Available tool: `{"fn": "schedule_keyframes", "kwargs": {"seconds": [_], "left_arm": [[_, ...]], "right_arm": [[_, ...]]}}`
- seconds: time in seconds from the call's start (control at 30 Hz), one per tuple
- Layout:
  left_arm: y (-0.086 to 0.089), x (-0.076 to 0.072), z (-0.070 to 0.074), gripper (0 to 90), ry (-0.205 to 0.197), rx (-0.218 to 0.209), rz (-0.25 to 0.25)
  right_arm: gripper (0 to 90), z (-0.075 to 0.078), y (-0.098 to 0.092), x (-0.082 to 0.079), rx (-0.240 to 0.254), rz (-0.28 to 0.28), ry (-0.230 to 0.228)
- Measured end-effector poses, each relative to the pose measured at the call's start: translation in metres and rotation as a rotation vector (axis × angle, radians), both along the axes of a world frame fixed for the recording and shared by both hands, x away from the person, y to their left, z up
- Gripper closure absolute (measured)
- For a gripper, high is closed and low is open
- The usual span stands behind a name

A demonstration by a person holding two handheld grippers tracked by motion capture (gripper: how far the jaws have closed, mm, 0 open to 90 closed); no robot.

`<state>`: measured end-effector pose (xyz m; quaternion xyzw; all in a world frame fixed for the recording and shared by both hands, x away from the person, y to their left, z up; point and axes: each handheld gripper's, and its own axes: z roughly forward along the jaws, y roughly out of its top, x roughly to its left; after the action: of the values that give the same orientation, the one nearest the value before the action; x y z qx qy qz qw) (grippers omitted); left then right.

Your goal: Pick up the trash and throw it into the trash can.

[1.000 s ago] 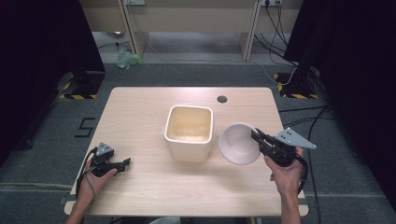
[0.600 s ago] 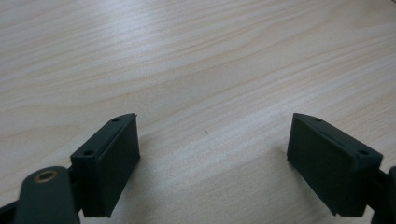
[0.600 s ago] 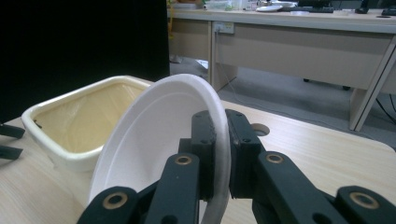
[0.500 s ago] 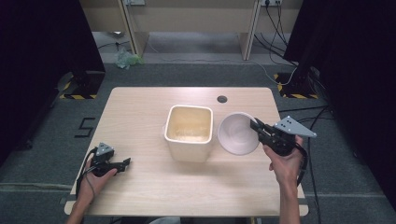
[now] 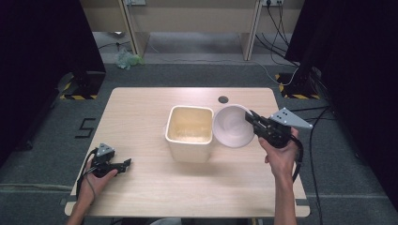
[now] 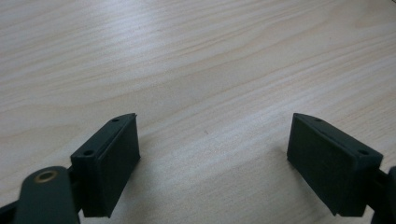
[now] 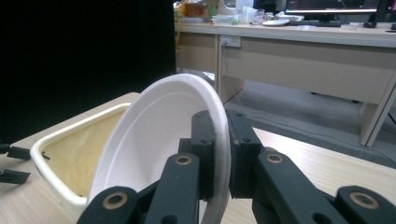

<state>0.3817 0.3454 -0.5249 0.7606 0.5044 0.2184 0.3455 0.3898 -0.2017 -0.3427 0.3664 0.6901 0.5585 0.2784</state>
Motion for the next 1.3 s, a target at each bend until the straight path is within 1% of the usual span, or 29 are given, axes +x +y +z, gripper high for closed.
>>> {"fn": "schedule_keyframes", "kwargs": {"seconds": [0.23, 0.27, 0.4, 0.43, 0.47, 0.63, 0.7, 0.97, 1.3], "left_arm": [[0.0, 0.0, 0.0, 15.7, 0.0, -0.001, 0.0], [0.0, 0.0, 0.0, 15.8, 0.002, 0.0, -0.001], [0.0, 0.0, 0.0, 15.8, 0.0, -0.001, -0.001], [0.0, 0.0, 0.0, 15.7, 0.001, -0.001, -0.001], [0.0, 0.0, 0.0, 15.8, 0.0, -0.001, 0.0], [0.0, 0.0, 0.0, 15.8, 0.0, -0.001, -0.001], [0.0, 0.0, 0.0, 15.7, 0.0, -0.001, -0.001], [0.0, 0.0, 0.0, 15.7, 0.001, -0.001, -0.001], [0.0, 0.0, 0.0, 15.8, 0.0, -0.001, -0.001]], "right_arm": [[83.2, 0.007, 0.017, 0.009, -0.005, 0.031, -0.001], [83.2, 0.008, 0.02, 0.011, 0.002, 0.035, 0.002], [83.2, 0.012, 0.03, 0.017, 0.004, 0.057, -0.002], [83.2, 0.012, 0.034, 0.018, 0.009, 0.06, 0.004], [83.2, 0.013, 0.036, 0.02, 0.005, 0.065, -0.001], [83.2, 0.013, 0.05, 0.027, 0.004, 0.087, 0.005], [83.2, 0.012, 0.056, 0.031, 0.013, 0.096, 0.01], [83.1, 0.002, 0.076, 0.043, -0.007, 0.109, 0.033], [83.1, -0.012, 0.095, 0.055, -0.006, 0.132, 0.063]]}}
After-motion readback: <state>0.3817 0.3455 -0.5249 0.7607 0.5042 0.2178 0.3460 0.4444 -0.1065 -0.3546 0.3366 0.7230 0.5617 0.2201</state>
